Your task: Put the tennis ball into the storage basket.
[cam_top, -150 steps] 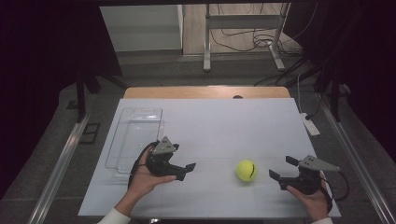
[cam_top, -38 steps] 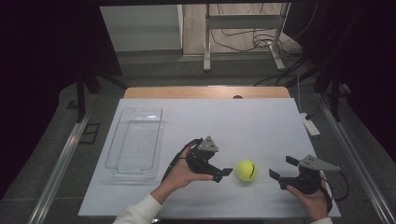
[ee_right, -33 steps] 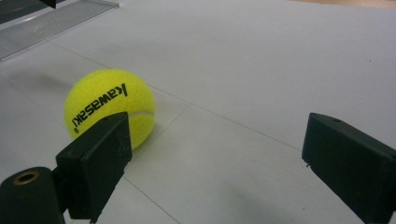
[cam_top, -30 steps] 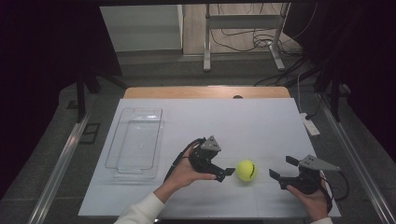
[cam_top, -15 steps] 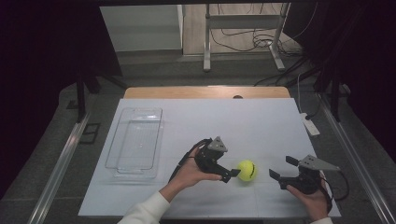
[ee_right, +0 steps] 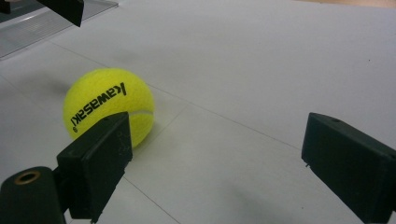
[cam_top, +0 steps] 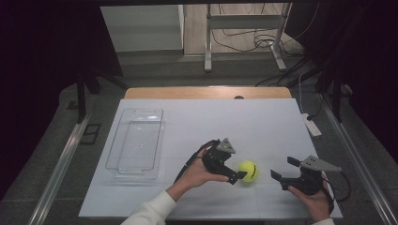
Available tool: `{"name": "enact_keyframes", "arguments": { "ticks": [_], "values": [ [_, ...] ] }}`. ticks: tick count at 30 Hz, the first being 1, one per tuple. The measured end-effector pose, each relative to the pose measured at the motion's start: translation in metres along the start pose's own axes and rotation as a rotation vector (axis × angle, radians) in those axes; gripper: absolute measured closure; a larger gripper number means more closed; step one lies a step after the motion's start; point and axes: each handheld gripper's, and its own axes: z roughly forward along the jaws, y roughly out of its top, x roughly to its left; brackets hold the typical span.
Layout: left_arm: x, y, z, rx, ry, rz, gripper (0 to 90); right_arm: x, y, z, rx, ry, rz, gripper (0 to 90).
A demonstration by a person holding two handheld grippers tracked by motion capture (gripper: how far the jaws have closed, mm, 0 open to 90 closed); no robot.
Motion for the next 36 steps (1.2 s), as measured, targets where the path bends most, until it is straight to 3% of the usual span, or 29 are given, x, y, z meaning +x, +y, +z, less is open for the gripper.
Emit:
{"name": "enact_keyframes", "arguments": {
  "ticks": [23, 36],
  "values": [
    [-0.003, 0.009, 0.021, 0.040, -0.030, -0.001, 5.6, -0.001, 0.000, 0.000, -0.002, 0.003, 0.007, 9.0],
    [0.000, 0.014, 0.036, 0.085, -0.040, 0.000, 3.7, -0.001, -0.001, 0.000, 0.000, 0.004, 0.010, 9.0]
  ]
}}
